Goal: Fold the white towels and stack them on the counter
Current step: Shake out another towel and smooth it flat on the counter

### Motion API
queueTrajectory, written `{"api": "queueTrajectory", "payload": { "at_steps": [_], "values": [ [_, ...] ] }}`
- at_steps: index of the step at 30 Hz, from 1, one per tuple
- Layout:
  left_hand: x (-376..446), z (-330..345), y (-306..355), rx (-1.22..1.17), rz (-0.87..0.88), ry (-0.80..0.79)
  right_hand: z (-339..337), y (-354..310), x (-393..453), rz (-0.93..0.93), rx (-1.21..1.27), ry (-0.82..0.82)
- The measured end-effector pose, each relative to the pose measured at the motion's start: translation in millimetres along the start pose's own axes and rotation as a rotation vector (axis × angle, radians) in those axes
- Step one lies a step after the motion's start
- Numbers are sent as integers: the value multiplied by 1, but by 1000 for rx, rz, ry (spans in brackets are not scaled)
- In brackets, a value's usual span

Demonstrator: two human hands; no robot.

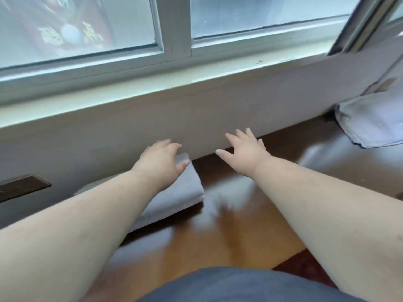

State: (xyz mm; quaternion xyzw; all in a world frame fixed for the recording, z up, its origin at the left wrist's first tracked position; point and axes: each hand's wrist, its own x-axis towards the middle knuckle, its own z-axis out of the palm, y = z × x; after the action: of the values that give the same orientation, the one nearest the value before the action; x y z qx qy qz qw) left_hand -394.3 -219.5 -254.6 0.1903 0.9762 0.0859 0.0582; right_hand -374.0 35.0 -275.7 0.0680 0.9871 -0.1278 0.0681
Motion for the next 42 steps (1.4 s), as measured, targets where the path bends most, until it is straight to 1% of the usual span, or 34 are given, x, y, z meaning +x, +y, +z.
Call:
{"api": "queueTrajectory", "payload": {
  "at_steps": [3,9,11,16,19,24,29,32,37,42],
  "values": [
    [12,-31,50,-13,146,94,-51,55,-28,100,-22,87],
    [19,-82,165,-34,265,157,-146,161,-110,237,-51,303],
    [15,-91,213,-42,316,176,-168,196,-144,288,-68,338],
    [-14,-93,342,-26,449,163,-193,288,-235,404,-39,319],
    [-42,-78,411,-26,469,148,-199,339,-288,415,8,358],
    [-82,-46,505,-14,454,101,-207,411,-365,455,-1,376],
    [-94,-27,568,-9,437,76,-219,462,-406,483,-14,336],
    [-92,-19,596,-26,428,75,-223,483,-416,497,4,364],
    [-73,4,631,-47,414,34,-207,517,-409,495,39,322],
    [-31,35,666,-56,404,1,-195,564,-386,522,67,309]
  ]
}}
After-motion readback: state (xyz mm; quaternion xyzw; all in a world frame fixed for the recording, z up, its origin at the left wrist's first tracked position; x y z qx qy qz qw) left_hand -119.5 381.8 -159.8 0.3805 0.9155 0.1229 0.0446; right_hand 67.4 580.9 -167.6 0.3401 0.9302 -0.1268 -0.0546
